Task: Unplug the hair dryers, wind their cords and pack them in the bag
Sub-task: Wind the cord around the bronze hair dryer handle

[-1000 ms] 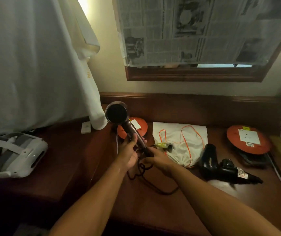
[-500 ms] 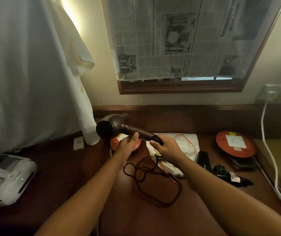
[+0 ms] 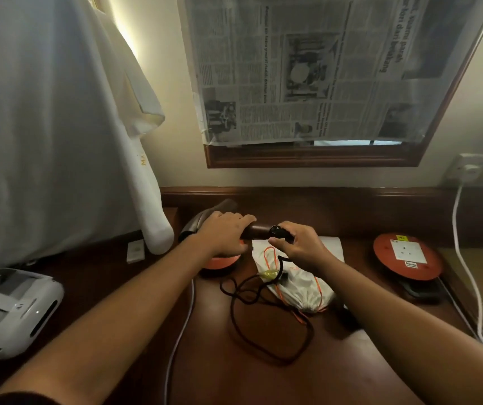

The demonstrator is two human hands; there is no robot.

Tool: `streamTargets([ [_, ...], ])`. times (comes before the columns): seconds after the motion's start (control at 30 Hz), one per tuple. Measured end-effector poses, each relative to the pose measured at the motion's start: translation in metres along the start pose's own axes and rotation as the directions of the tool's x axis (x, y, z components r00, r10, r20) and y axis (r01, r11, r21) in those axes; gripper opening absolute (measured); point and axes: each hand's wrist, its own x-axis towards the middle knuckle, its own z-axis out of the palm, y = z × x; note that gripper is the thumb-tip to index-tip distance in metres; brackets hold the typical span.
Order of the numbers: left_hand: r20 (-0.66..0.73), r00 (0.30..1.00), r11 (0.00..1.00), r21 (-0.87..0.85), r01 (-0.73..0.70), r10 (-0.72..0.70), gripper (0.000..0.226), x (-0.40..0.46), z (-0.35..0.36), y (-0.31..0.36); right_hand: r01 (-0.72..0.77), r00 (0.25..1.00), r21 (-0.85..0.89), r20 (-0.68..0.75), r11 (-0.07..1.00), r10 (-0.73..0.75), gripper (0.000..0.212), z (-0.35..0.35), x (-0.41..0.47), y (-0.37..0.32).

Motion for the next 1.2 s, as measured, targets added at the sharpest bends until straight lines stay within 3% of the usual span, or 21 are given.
streamTargets([
  [0.1,0.169,0.985,0.997,-0.072,-0.013,0.025,0.040,0.010,-0.011,-0.005,0.020,0.999,-0.026,0.047,0.999,-0.019,0.015,-0.010,0.002,0.003],
  [0.2,0.221,0.975,0.976,-0.215,0.021,0.028,0.032,0.013,-0.013,-0.004,-0.025,0.997,-0.056,0.075,0.998,0.029,0.020,-0.020,0.007,0.002],
  [0.33,0.206,0.979,0.969,-0.240,0.049,0.002,0.031,0.016,-0.013,-0.005,-0.178,0.984,0.291,0.070,0.940,0.165,0.029,-0.027,0.010,-0.004],
  [0.43,0.185,0.983,0.944,-0.320,0.079,-0.019,0.028,0.015,-0.016,-0.012,-0.273,0.955,0.546,0.051,0.792,0.294,0.025,-0.033,0.011,0.000],
  [0.57,0.167,0.986,0.938,-0.339,0.069,-0.012,0.033,0.013,-0.022,-0.015,-0.288,0.919,0.687,0.004,0.667,0.393,0.010,-0.032,0.011,0.003],
  [0.67,0.143,0.990,0.938,-0.340,0.069,-0.021,0.043,0.014,-0.027,-0.013,-0.202,0.915,0.890,0.024,0.408,0.402,0.012,-0.026,0.008,-0.007],
  [0.8,0.118,0.991,0.958,-0.272,0.092,-0.061,0.045,0.016,-0.028,-0.012,-0.144,0.911,0.957,0.029,0.252,0.412,0.024,-0.021,0.004,-0.013],
  [0.97,0.109,0.986,0.966,-0.213,0.144,-0.123,0.047,0.017,-0.031,-0.013,-0.190,0.924,0.981,0.168,0.030,0.345,0.039,-0.018,-0.005,-0.012],
  [1.07,0.105,0.986,0.963,-0.227,0.147,-0.126,0.047,0.018,-0.032,-0.014,-0.234,0.923,0.965,0.182,0.117,0.339,0.039,-0.016,-0.009,-0.010],
  [1.2,0.130,0.986,0.957,-0.258,0.135,-0.104,0.049,0.021,-0.036,-0.017,-0.342,0.913,0.842,0.193,0.416,0.359,0.034,-0.018,-0.011,-0.006],
])
